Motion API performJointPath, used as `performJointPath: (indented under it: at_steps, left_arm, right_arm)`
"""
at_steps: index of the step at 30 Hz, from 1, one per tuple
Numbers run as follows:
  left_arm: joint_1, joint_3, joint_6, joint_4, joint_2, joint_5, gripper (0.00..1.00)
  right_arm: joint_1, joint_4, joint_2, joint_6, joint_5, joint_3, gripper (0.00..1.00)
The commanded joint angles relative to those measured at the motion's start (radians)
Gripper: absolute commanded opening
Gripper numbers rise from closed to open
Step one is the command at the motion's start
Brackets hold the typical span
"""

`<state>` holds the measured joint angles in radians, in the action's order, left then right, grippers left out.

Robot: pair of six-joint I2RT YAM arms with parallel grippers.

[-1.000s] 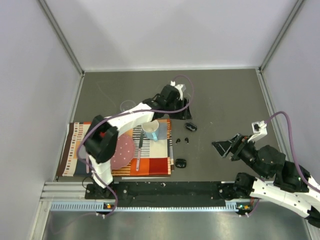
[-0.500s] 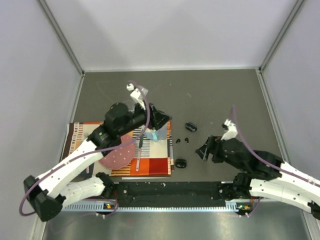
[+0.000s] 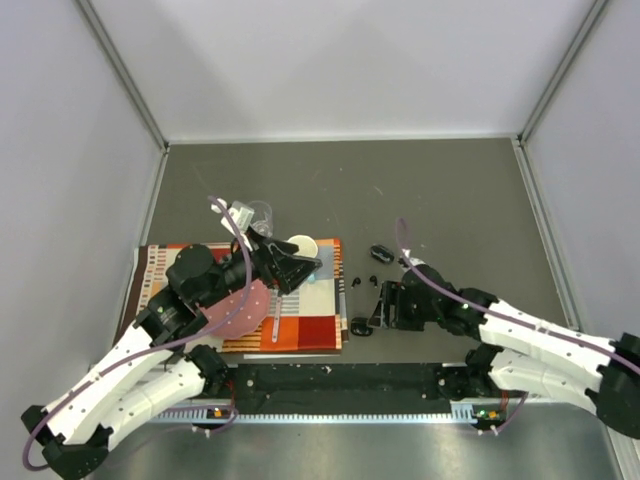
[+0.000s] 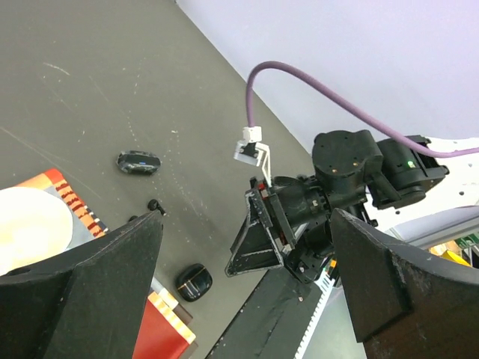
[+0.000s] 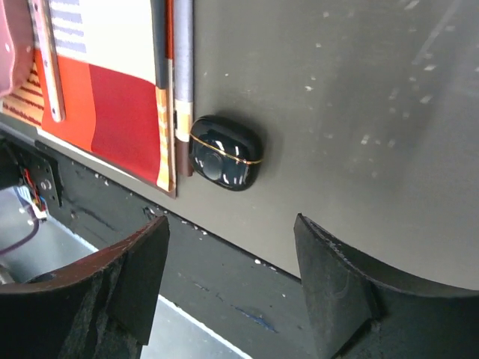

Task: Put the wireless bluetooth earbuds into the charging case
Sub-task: Pick up the charging case at the center of the board.

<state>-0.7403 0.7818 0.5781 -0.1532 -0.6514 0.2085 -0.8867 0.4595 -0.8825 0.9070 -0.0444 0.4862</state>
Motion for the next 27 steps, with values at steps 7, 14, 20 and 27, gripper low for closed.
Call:
performJointPath:
  at_steps: [7, 14, 20, 27]
  left_arm:
    - [0.001, -0.064, -0.010, -0.028, 0.117, -0.023, 0.98]
    - [0.001, -0.075, -0.049, -0.022, 0.139, -0.014, 0.98]
    - [0.001, -0.096, -0.041, 0.006, 0.136, 0.012, 0.98]
    - [0.002, -0.099, -0.047, 0.004, 0.145, 0.025, 0.98]
  right_arm:
    - [-0.003, -0.142, -0.113, -0.428, -0.172, 0.133, 0.78]
    - [-0.026, -0.160, -0.095, -0.764, -0.103, 0.152, 0.82]
    - [-0.067, -0.384, -0.059, -1.057, -0.146, 0.046, 0.85]
    - [-0.075, -0.511, -0.110, -1.085, -0.256, -0.041, 0.83]
